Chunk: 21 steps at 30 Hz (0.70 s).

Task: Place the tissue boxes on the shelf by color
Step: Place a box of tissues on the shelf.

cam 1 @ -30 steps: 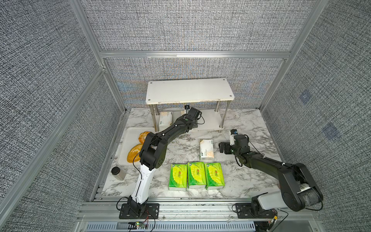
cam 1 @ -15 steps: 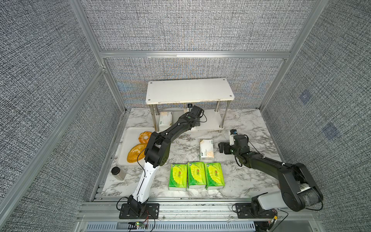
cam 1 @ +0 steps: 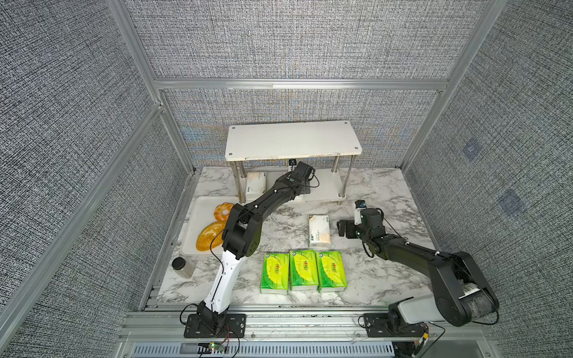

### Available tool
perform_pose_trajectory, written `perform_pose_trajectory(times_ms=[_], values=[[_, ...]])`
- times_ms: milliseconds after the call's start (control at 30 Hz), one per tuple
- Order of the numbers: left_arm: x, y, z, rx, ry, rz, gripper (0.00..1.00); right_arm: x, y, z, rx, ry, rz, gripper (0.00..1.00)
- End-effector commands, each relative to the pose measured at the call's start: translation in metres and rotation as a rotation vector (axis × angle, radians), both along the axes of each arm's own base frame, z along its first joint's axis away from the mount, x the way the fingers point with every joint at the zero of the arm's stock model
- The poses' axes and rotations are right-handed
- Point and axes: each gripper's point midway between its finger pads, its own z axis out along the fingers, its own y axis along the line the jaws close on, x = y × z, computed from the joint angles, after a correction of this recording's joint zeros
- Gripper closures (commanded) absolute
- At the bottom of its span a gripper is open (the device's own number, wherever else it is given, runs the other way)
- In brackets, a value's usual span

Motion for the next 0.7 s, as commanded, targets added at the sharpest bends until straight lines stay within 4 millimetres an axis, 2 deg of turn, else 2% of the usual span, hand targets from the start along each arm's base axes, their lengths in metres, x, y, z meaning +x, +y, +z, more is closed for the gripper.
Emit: perform_pose_trajectory(times_ms=[0,433,667], values=[[0.000,-0.001,0.010,-0.018,-0.008,-0.011,0.03,0.002,0.001,0.005,0.011,-0.021,-0.003,0.01],[-0.012,0.003,0.018,-0.029,0.002,-0.022,0.03,0.004,0.002,0.011,0.011,-0.032,-0.005,0.01],[-0.032,0.003,0.019,-0.009,-0.005,-0.053,0.04,0.005,0.003,0.014,0.011,-0.034,-0.004,0.01]])
